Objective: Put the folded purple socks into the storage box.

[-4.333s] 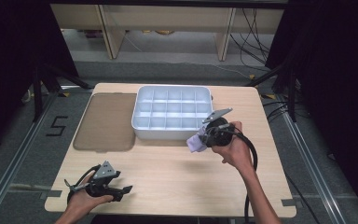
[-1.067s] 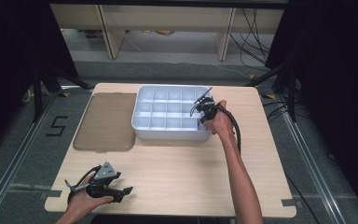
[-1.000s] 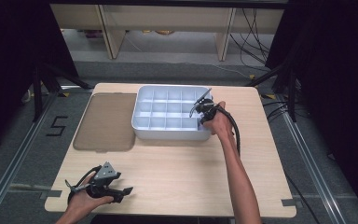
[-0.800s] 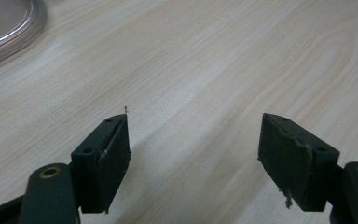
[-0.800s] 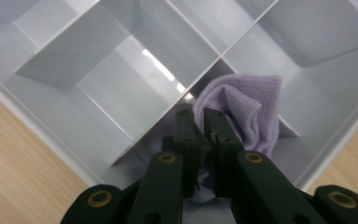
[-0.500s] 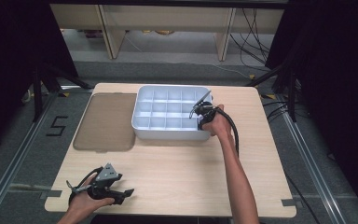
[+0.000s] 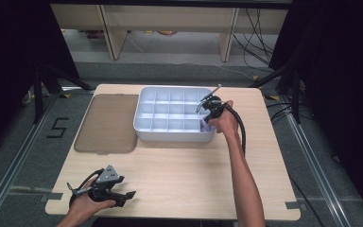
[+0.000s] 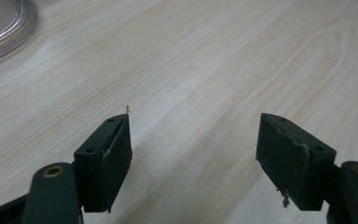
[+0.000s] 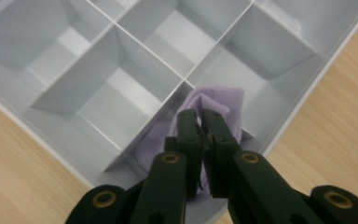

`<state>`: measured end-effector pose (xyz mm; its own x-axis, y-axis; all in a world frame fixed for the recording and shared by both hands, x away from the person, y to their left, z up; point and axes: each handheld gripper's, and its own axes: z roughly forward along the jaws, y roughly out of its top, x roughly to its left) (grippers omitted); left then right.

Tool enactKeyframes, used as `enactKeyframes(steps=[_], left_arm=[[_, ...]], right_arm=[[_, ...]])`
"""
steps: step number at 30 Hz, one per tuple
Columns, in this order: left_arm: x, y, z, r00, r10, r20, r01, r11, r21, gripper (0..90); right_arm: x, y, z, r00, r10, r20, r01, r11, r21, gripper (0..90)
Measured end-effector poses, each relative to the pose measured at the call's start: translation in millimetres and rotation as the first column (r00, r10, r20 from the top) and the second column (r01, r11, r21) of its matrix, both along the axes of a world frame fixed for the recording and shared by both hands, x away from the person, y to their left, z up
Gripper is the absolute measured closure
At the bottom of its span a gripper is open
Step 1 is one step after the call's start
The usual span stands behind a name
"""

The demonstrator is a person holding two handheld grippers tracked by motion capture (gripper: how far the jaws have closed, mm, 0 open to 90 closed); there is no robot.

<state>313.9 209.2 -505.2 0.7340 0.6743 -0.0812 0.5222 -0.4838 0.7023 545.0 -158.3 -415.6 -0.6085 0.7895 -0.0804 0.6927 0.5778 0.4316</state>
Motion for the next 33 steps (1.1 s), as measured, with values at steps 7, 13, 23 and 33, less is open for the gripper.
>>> enactKeyframes(steps=[7,13,23,33], left_arm=[[-0.1,0.8,0.2,1.0,0.006,-0.004,-0.006,0.9999,-0.009,26.1],[-1.0,0.1,0.3,1.0,-0.003,0.0,0.003,1.0,-0.004,26.1],[0.5,1.7,1.6,0.9999,0.005,0.011,-0.005,1.0,0.002,26.1],[0.1,1.9,2.2,0.9999,0.012,0.008,-0.012,0.9997,-0.023,26.0]], right_arm=[[6.3,6.2,-21.6,0.9975,0.031,-0.063,-0.034,0.999,-0.038,90.0],[7.9,10.0,-34.8,0.9923,0.034,-0.119,-0.037,0.999,-0.026,90.0],[6.8,10.3,-30.5,0.9944,0.032,-0.101,-0.033,0.999,-0.007,88.9],[-4.2,-13.5,3.6,0.9998,-0.013,-0.013,0.014,0.996,0.088,80.3]])
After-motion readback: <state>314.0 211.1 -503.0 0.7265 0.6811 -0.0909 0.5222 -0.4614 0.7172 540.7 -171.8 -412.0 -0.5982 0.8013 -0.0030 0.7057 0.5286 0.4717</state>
